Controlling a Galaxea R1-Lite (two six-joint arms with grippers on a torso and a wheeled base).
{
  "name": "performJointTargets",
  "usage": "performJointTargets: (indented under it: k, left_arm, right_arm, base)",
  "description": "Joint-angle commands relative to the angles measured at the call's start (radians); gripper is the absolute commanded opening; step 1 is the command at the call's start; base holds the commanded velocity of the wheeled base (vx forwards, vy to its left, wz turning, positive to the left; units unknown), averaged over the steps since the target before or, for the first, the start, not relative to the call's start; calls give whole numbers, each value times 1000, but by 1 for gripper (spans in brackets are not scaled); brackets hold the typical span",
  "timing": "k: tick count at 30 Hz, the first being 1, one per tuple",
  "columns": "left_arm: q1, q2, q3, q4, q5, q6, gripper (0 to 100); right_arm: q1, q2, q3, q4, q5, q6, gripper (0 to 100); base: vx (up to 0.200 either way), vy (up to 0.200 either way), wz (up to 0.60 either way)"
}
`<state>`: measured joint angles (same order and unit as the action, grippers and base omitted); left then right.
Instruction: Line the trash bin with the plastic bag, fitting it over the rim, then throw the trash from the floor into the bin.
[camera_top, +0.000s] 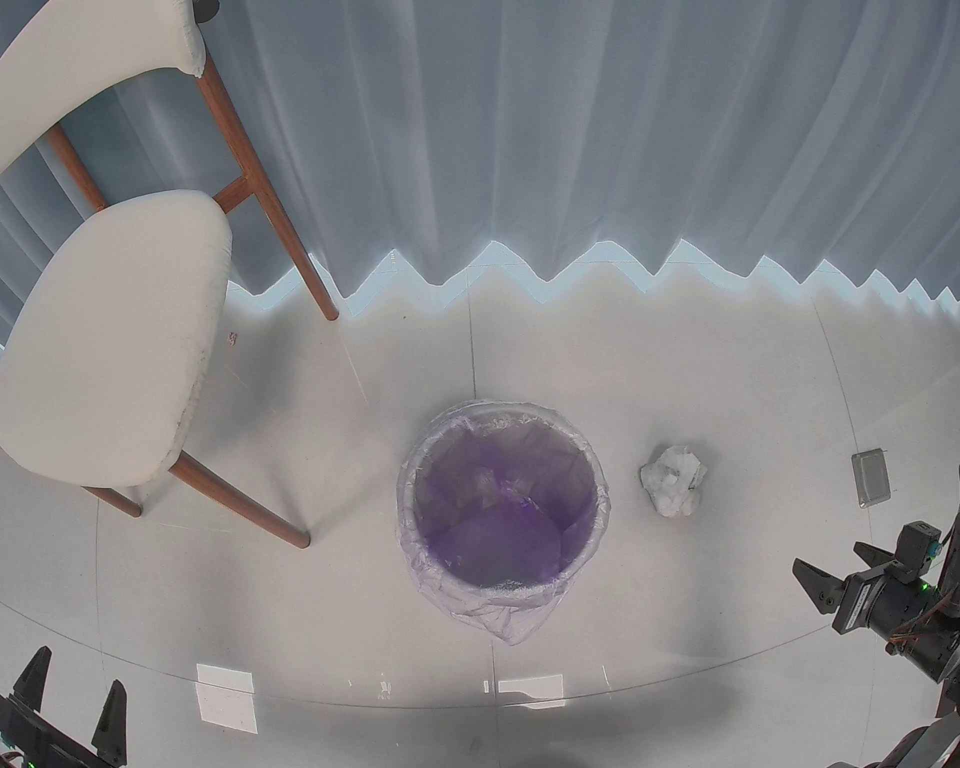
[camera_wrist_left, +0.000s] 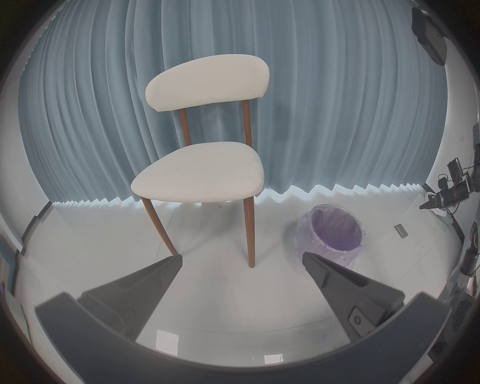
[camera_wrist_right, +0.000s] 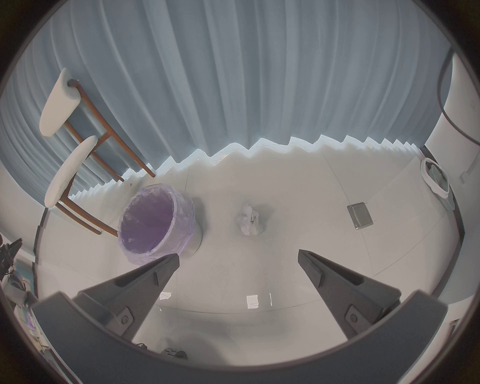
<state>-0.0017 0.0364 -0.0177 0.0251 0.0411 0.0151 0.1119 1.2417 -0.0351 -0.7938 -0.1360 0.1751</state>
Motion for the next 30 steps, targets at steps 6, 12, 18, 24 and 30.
performJointTargets:
  k: [6, 12, 18, 24, 30]
  left_arm:
    - [0, -36, 10, 3, -152, 108, 100]
    - [2, -36, 18, -37, -105, 45, 100]
    - [2, -36, 18, -37, 68, -23, 100]
    - [2, -36, 18, -36, -17, -15, 100]
    - [0, -36, 18, -30, -89, 34, 100]
  right_arm:
    - [-3, 97, -51, -5, 9, 20, 100]
    - [-5, 223, -149, -5, 15, 20, 100]
    - [-5, 309, -215, -8, 15, 21, 100]
    - [-3, 429, -328, -10, 13, 17, 100]
    - [58, 522, -459, -28, 10, -6, 100]
  base:
    - [0, 0, 0]
    - [0, 0, 0]
    - [0, 0, 0]
    - [0, 0, 0]
    - [0, 0, 0]
